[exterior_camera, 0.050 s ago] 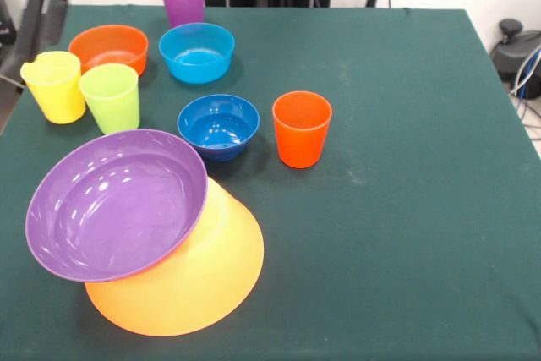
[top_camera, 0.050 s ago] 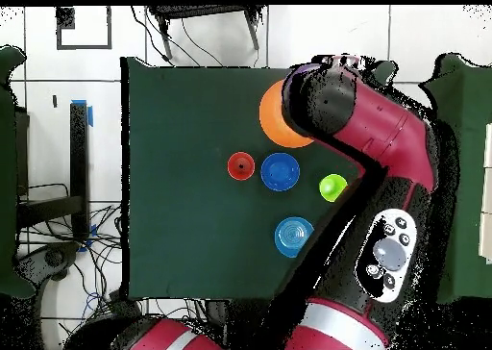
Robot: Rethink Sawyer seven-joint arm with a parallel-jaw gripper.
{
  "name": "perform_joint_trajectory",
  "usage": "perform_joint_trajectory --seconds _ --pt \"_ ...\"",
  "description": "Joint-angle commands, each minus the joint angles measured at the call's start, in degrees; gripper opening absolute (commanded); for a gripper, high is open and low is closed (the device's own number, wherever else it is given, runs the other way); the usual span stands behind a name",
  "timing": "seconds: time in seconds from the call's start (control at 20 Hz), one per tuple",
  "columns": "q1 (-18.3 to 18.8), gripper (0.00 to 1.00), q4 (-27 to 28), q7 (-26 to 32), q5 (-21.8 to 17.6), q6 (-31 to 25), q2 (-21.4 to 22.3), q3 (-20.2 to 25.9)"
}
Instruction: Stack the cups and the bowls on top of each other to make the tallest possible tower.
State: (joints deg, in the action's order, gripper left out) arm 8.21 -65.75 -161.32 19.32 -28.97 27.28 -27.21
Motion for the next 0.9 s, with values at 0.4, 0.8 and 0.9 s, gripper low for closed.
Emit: perform_joint_trajectory --seconds 0.4,0.8,0.9 --pt "-2.1 1.00 14.4 -4.8 1.0 -6.4 -12.3 5.5" --pt "-2.0 1.00 17.4 -5.4 3.6 -5.2 -15.3 5.6" --pt "-1.7 1.00 17.9 -4.8 3.9 -5.3 -15.5 5.7"
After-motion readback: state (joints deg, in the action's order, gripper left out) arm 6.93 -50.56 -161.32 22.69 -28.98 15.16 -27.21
